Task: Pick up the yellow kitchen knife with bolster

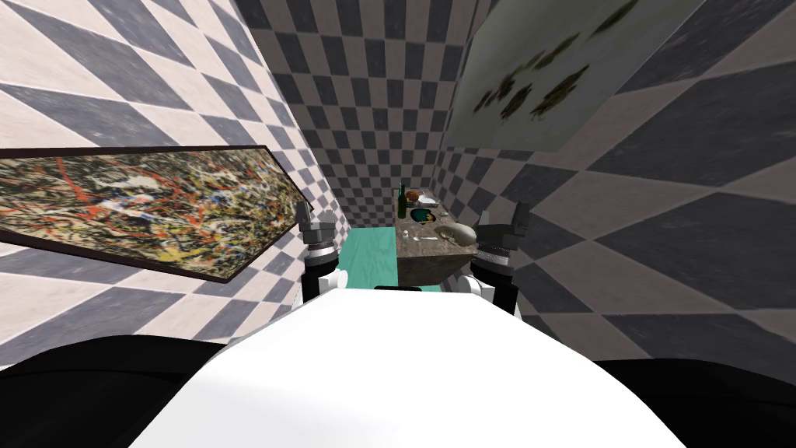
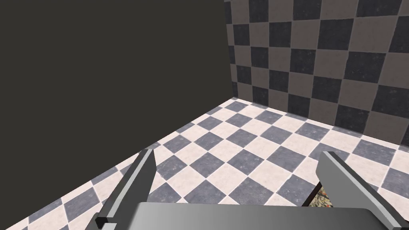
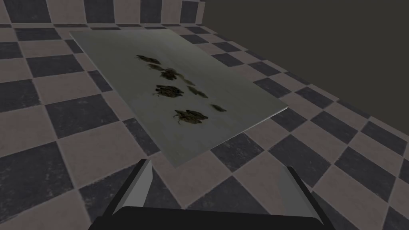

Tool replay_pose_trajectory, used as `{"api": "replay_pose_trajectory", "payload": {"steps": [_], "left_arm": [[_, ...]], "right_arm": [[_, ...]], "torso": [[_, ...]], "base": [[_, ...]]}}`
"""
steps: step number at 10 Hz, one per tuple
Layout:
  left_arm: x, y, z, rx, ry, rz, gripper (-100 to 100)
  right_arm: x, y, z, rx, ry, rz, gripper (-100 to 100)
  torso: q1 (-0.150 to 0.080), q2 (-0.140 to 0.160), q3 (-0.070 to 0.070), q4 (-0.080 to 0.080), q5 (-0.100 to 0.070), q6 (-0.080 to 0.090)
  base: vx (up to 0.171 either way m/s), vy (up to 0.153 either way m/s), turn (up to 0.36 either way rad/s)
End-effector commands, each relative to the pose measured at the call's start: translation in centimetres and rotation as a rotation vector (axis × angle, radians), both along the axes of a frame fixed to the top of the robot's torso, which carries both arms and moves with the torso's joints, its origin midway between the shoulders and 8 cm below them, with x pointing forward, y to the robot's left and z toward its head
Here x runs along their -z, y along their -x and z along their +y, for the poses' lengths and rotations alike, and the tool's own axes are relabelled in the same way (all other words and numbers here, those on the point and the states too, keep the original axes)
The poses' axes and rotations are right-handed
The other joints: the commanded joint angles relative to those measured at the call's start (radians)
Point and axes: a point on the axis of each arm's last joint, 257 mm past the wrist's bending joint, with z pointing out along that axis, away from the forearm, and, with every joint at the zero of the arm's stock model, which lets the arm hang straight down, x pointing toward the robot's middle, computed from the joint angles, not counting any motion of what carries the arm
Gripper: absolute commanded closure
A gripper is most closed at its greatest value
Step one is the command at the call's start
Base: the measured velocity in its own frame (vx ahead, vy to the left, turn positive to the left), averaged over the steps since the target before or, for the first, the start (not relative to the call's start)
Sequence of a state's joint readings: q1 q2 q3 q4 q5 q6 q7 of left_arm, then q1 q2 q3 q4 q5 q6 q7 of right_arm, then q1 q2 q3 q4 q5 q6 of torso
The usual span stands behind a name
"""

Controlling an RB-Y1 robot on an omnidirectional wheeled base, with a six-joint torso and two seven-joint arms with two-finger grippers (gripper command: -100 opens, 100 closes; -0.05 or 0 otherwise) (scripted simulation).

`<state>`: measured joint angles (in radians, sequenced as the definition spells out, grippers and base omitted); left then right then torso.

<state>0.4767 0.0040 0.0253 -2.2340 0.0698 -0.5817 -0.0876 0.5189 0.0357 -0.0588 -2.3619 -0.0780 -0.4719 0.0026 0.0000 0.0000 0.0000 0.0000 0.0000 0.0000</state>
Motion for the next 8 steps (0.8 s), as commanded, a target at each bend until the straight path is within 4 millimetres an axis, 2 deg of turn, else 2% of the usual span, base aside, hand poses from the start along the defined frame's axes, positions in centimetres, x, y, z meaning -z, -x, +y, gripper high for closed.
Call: {"api": "replay_pose_trajectory", "payload": {"steps": [1, 4, 8], "left_arm": [[0.0, 0.0, 0.0, 0.000, 0.000, 0.000, 0], [0.0, 0.0, 0.0, 0.000, 0.000, 0.000, 0], [0.0, 0.0, 0.0, 0.000, 0.000, 0.000, 0]], "right_arm": [[0.4, -0.1, 0.2, 0.002, 0.044, 0.023, -100], [2.0, -0.4, 0.1, 0.029, 0.179, 0.101, -100], [5.6, -0.6, -0.9, 0.109, 0.432, 0.251, -100]], "torso": [[0.000, 0.000, 0.000, 0.000, 0.000, 0.000], [0.003, 0.003, 0.002, 0.001, 0.001, 0.000], [0.007, 0.005, 0.003, 0.001, 0.002, 0.000]], "base": [[-0.012, 0.019, 0.001], [-0.038, 0.051, -0.003], [-0.064, 0.110, -0.004]]}}
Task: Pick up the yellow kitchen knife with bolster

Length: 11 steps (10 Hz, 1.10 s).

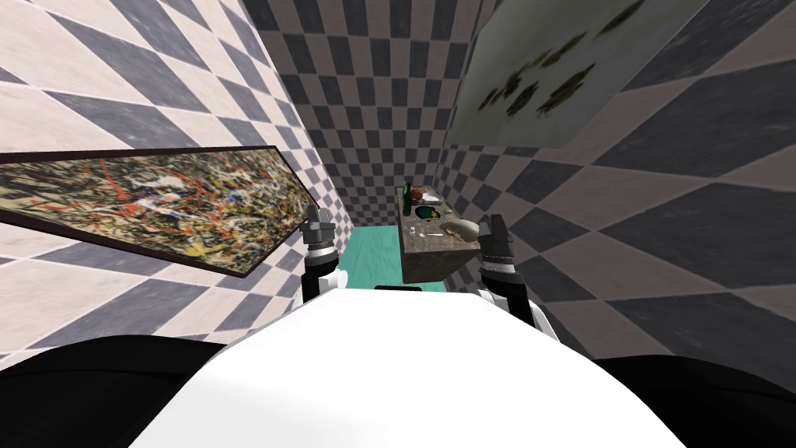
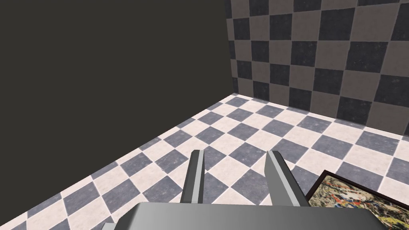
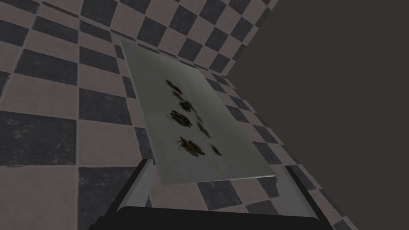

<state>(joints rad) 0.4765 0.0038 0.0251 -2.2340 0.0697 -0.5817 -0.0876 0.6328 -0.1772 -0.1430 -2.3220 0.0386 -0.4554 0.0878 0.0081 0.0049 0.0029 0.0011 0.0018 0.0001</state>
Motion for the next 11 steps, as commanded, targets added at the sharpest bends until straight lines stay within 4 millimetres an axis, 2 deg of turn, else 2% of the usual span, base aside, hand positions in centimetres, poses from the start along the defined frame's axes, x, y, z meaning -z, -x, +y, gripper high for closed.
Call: {"api": "replay_pose_trajectory", "payload": {"steps": [1, 5, 6, 8, 9, 11], "left_arm": [[0.0, 0.0, 0.0, 0.000, 0.000, 0.000, 0], [0.0, 0.0, 0.0, 0.000, 0.000, 0.000, 0], [0.0, 0.0, 0.0, 0.000, 0.000, 0.000, 0], [0.0, 0.0, 0.0, 0.000, 0.000, 0.000, 0], [0.0, 0.0, 0.0, 0.000, 0.000, 0.000, 0], [0.0, 0.0, 0.0, 0.000, 0.000, 0.000, 0]], "right_arm": [[1.7, -0.1, -0.7, 0.038, 0.123, 0.063, -100], [6.3, 0.6, -2.8, 0.124, 0.455, 0.226, -100], [6.4, 0.5, -2.7, 0.124, 0.471, 0.228, -100], [8.8, 1.1, -4.0, 0.155, 0.650, 0.304, -100], [8.9, 1.1, -3.9, 0.156, 0.665, 0.306, -100], [11.2, 1.8, -5.3, 0.176, 0.848, 0.374, -100]], "torso": [[0.000, 0.000, 0.000, 0.000, 0.000, 0.000], [0.002, -0.002, -0.001, 0.000, 0.000, 0.000], [0.003, -0.002, -0.001, 0.000, 0.001, 0.000], [-0.002, -0.004, -0.003, -0.001, 0.000, 0.000], [-0.001, -0.006, -0.003, -0.001, 0.000, 0.000], [-0.002, -0.006, -0.003, -0.001, 0.000, 0.000]], "base": [[-0.028, 0.133, -0.008], [-0.035, 0.156, -0.006], [-0.009, 0.112, -0.011], [0.016, 0.100, -0.003], [0.026, 0.092, -0.013], [0.020, 0.110, -0.005]]}}
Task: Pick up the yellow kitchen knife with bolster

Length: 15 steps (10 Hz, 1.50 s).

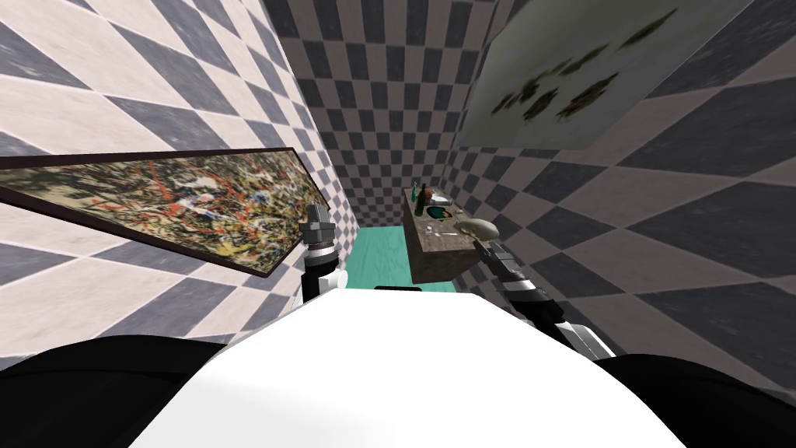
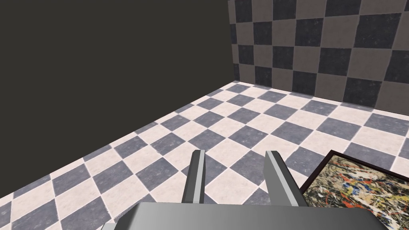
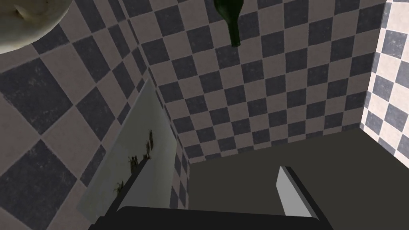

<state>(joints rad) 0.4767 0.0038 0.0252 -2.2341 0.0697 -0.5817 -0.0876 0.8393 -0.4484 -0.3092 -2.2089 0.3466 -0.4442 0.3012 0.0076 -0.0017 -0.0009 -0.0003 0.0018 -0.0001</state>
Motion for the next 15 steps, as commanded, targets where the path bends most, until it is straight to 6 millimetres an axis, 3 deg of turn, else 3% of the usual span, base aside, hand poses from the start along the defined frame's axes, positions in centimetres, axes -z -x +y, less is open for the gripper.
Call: {"api": "replay_pose_trajectory", "payload": {"steps": [1, 6, 15], "left_arm": [[0.0, 0.0, 0.0, 0.000, 0.000, 0.000, 0], [0.0, 0.0, 0.0, 0.000, 0.000, 0.000, 0], [0.0, 0.0, 0.0, 0.000, 0.000, 0.000, 0]], "right_arm": [[0.8, 0.0, -0.3, 0.002, 0.078, 0.026, -100], [4.3, 1.2, -2.2, -0.008, 0.378, 0.137, -100], [8.7, 3.1, -4.7, -0.086, 0.796, 0.264, -100]], "torso": [[0.000, 0.000, 0.000, 0.000, 0.000, 0.000], [-0.003, -0.001, -0.001, 0.000, -0.001, 0.000], [-0.004, -0.004, -0.002, -0.001, -0.001, 0.000]], "base": [[0.028, 0.095, -0.015], [0.048, 0.077, -0.005], [0.070, 0.071, -0.007]]}}
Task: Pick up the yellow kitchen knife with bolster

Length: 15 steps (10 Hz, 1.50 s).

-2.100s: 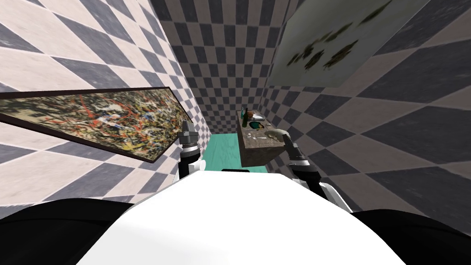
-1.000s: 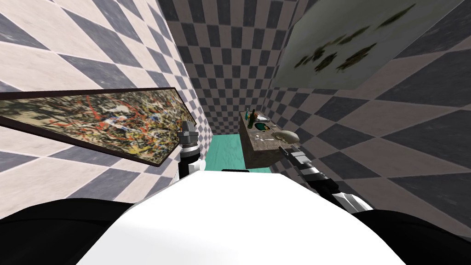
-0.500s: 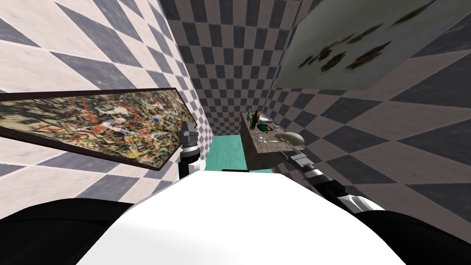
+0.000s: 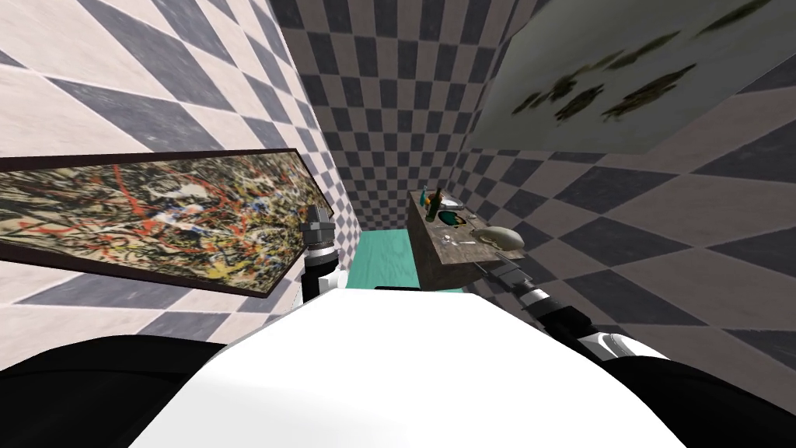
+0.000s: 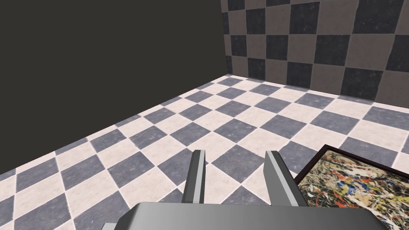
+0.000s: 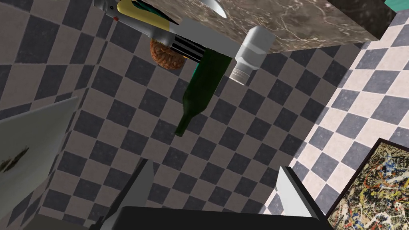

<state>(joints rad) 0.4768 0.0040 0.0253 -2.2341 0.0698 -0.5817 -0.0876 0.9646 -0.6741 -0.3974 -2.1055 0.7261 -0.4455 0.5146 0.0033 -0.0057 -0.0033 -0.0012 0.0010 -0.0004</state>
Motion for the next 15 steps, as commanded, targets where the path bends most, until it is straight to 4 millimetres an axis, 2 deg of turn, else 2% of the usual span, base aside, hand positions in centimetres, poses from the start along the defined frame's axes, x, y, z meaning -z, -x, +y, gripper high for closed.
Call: {"api": "replay_pose_trajectory", "payload": {"steps": [1, 8, 12, 15], "left_arm": [[0.0, 0.0, 0.0, 0.000, 0.000, 0.000, 0], [0.0, 0.0, 0.0, 0.000, 0.000, 0.000, 0], [0.0, 0.0, 0.0, 0.000, 0.000, 0.000, 0], [0.0, 0.0, 0.0, 0.000, 0.000, 0.000, 0]], "right_arm": [[1.1, 0.4, -0.7, -0.031, 0.101, 0.034, -100], [3.9, 1.7, -2.4, -0.140, 0.377, 0.124, -100], [5.9, 2.7, -3.6, -0.253, 0.582, 0.187, -100], [6.8, 3.1, -4.1, -0.301, 0.668, 0.212, -100]], "torso": [[0.000, 0.000, 0.000, 0.000, 0.000, 0.000], [-0.002, -0.003, -0.002, -0.001, 0.000, 0.000], [-0.002, -0.004, -0.002, -0.001, -0.001, 0.000], [-0.003, -0.006, -0.003, -0.001, -0.001, 0.000]], "base": [[0.103, 0.071, -0.009], [0.109, 0.043, -0.009], [0.157, 0.026, -0.014], [0.146, 0.015, -0.006]]}}
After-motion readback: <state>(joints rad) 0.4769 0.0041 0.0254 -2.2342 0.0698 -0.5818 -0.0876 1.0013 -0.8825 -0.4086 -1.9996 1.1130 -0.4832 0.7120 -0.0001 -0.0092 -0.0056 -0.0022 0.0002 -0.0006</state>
